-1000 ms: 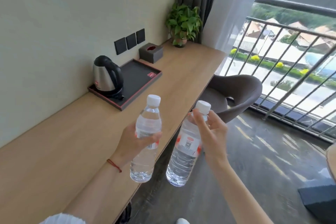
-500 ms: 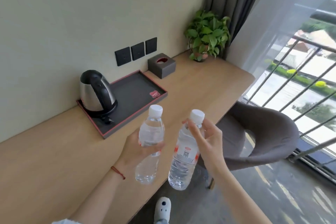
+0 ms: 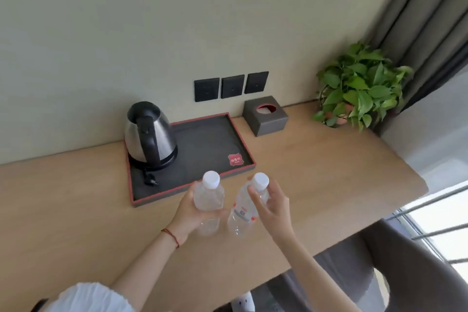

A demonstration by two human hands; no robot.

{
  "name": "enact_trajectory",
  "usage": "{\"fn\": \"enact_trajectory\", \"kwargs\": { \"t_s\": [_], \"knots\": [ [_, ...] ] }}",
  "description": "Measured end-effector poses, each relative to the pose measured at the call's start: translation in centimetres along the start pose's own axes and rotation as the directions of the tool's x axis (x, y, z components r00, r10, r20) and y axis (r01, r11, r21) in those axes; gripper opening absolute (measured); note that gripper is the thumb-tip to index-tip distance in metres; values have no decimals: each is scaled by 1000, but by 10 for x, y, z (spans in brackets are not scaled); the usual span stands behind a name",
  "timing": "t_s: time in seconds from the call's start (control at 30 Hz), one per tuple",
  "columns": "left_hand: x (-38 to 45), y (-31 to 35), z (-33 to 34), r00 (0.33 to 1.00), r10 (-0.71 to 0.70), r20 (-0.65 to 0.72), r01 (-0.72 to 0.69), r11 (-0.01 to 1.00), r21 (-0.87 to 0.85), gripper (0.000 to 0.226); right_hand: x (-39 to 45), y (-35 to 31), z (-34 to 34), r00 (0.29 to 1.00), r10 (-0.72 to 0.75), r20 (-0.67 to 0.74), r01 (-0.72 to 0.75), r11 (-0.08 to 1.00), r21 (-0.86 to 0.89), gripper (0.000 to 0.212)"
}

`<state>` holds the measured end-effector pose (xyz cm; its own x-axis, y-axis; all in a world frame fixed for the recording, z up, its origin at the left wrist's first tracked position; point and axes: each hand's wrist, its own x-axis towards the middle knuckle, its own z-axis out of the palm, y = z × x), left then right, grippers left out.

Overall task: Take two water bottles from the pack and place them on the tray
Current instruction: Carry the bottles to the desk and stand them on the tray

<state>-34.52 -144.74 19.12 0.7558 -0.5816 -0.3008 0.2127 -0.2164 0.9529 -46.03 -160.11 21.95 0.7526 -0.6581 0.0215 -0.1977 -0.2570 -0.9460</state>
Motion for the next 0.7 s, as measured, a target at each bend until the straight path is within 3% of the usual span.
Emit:
{"fn": "enact_trajectory", "kwargs": {
  "t_s": [0.1,0.27,0.43,0.5,0.6,0.7],
  "knots": [
    [10,-2,15,990,-38,-133,36,999,-18,75,27,14,-6,994,-25,108,31,998,-58,25],
    [17,-2,35,952,-56,-302,60,998,2,76,59,29,-17,963,-81,256,125,979,-159,25],
    [20,-18,39,955,-38,-295,48,998,28,57,78,31,-24,910,-177,375,263,946,-192,16],
    [19,-17,39,960,-33,-278,40,999,17,58,85,21,-28,872,-245,424,353,915,-195,26],
    [12,-7,35,981,-30,-193,29,1000,-7,64,93,3,-33,814,-331,476,522,776,-353,33],
    [4,15,26,985,0,-170,26,988,152,98,92,-9,-29,836,-294,463,546,529,-649,46]
  ]
}}
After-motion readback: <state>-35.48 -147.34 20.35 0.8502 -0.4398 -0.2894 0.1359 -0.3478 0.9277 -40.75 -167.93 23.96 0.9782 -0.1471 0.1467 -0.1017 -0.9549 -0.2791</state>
